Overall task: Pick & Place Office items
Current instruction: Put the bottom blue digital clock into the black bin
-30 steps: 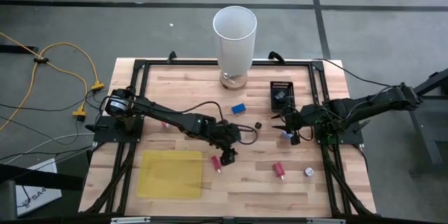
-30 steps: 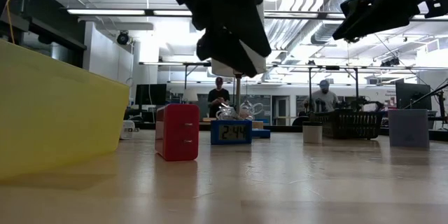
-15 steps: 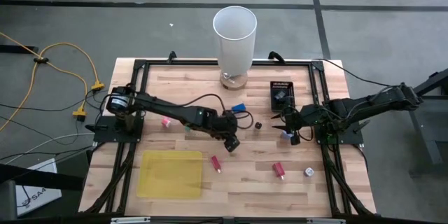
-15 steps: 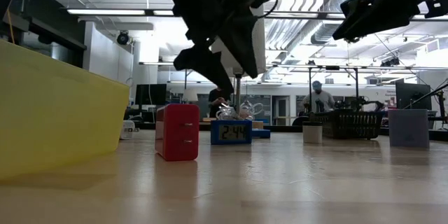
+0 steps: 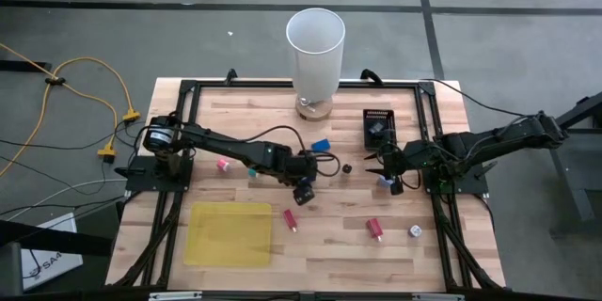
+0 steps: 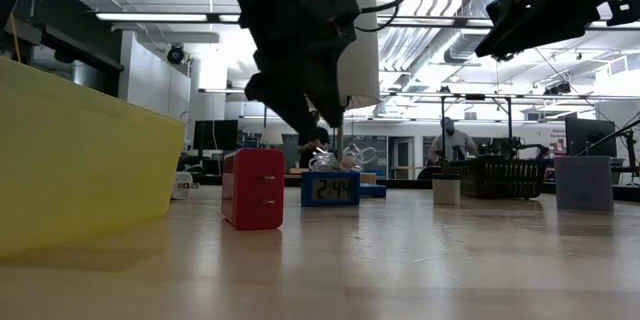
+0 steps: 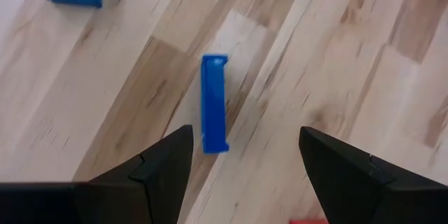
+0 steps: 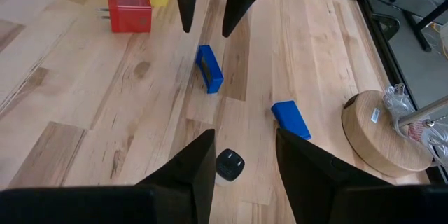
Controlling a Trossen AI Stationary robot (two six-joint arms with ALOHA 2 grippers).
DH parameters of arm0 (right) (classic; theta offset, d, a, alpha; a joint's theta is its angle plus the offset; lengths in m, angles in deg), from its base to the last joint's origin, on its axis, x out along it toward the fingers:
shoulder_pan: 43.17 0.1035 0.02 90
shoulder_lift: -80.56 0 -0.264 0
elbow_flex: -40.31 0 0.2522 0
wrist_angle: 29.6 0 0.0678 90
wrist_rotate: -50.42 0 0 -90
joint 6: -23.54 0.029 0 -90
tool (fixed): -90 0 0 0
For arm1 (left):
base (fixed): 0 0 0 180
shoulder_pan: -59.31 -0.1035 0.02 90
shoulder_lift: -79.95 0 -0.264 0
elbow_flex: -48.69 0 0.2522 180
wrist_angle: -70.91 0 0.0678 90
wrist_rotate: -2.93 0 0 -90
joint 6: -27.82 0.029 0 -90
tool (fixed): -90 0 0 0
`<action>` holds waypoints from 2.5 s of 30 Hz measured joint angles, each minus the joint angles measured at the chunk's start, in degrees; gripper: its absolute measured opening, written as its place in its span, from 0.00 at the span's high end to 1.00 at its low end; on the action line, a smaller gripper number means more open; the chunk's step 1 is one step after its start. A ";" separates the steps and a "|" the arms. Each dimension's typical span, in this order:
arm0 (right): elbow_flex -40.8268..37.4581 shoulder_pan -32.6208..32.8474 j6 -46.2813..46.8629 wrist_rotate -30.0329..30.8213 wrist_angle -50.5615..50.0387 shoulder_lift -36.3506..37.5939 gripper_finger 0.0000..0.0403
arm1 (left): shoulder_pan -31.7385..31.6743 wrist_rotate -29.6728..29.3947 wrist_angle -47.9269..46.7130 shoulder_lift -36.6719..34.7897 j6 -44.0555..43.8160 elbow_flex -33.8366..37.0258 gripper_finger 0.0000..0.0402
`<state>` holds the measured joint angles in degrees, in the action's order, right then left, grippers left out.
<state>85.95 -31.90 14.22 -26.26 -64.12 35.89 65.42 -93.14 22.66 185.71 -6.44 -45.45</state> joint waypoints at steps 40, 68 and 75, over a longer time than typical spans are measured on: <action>-0.02 0.00 0.02 0.00 1.29 -0.02 0.66 | -1.14 -1.64 -0.63 7.28 5.96 0.02 0.51; -0.02 -0.01 0.02 0.00 1.29 -0.02 0.66 | -1.22 -1.13 -0.64 7.26 6.21 0.02 0.84; -0.02 -0.02 0.02 0.00 1.29 -0.02 0.66 | -1.22 -1.16 -0.61 7.17 6.53 0.02 0.84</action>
<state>85.93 -31.92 14.24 -26.26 -62.83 35.87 64.20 -94.30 22.05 192.88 0.09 -45.43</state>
